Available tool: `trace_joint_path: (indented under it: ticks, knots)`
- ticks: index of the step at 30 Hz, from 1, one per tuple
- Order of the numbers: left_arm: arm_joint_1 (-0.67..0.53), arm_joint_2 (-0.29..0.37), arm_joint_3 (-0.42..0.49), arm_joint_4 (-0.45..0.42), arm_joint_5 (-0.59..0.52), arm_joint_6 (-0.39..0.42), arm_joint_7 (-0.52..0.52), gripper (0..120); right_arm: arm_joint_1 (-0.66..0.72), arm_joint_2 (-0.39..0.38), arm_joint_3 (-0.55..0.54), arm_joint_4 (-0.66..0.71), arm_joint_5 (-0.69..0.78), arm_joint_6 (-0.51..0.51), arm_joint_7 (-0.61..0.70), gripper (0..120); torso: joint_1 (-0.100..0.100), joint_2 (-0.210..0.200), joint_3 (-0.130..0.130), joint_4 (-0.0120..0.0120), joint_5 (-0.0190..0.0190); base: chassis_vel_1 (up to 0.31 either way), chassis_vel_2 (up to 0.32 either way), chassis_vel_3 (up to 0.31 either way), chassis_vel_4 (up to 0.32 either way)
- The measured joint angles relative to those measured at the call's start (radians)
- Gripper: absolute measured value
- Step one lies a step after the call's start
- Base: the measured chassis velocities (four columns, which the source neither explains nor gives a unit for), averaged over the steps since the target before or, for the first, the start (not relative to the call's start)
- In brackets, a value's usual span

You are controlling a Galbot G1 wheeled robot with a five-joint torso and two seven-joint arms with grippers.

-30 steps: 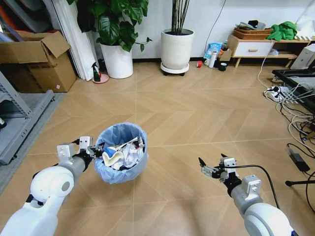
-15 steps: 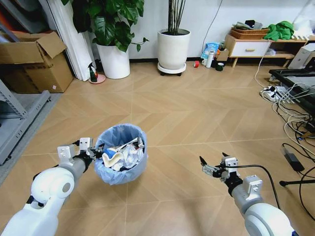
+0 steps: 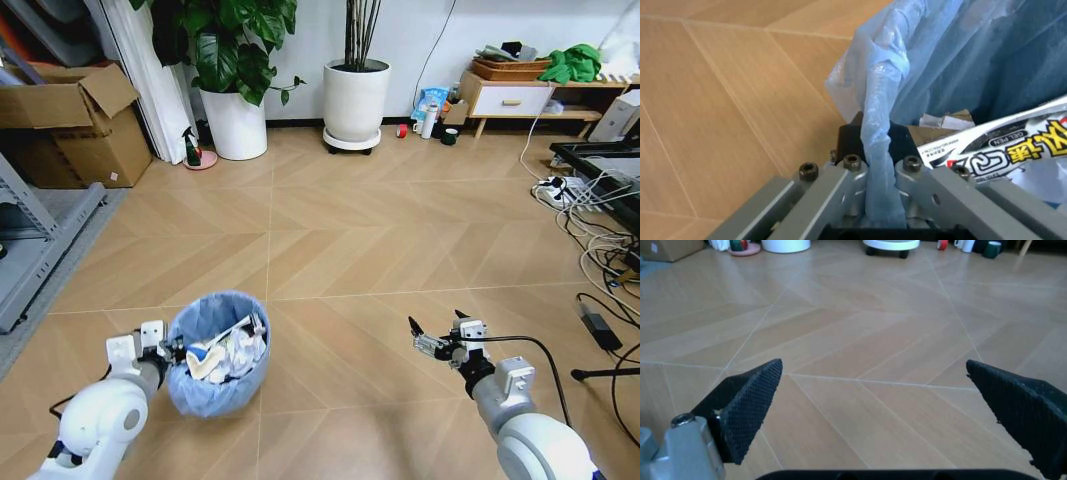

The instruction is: Pick up the trash bin and place the garbage on the floor into it.

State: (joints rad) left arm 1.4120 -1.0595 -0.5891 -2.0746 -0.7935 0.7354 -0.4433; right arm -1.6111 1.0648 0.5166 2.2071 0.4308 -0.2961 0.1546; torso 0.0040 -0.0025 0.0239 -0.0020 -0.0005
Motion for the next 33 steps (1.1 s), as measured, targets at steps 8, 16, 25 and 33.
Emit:
trace_joint_path:
  ticks: [8,16,25,33]
  knots:
    - [-0.075,-0.031,0.025,0.099,-0.03,0.0,-0.056,0,-0.013,0.005,0.011,-0.001,-0.008,0.007,0.0,100,0.0,0.0,0.0,-0.0002,0.0,0.0,0.0,0.0,0.0]
    - [-0.121,-0.033,0.026,0.161,-0.07,0.0,-0.059,0,-0.017,-0.002,0.021,0.0,-0.005,0.008,0.0,100,0.0,0.0,0.0,-0.0003,-0.0004,0.0,0.0,0.0,0.0]
    - [-0.13,-0.032,0.025,0.189,-0.088,0.0,-0.066,8,-0.007,0.0,0.014,-0.009,-0.004,0.01,0.0,100,0.0,0.0,0.0,-0.0002,-0.0002,0.0,0.0,0.0,0.0]
    - [-0.14,-0.03,0.03,0.196,-0.089,0.0,-0.065,36,-0.01,-0.002,0.02,-0.009,-0.004,0.012,0.0,100,0.0,0.0,0.0,-0.0002,-0.0004,0.0,0.0,0.0,0.0]
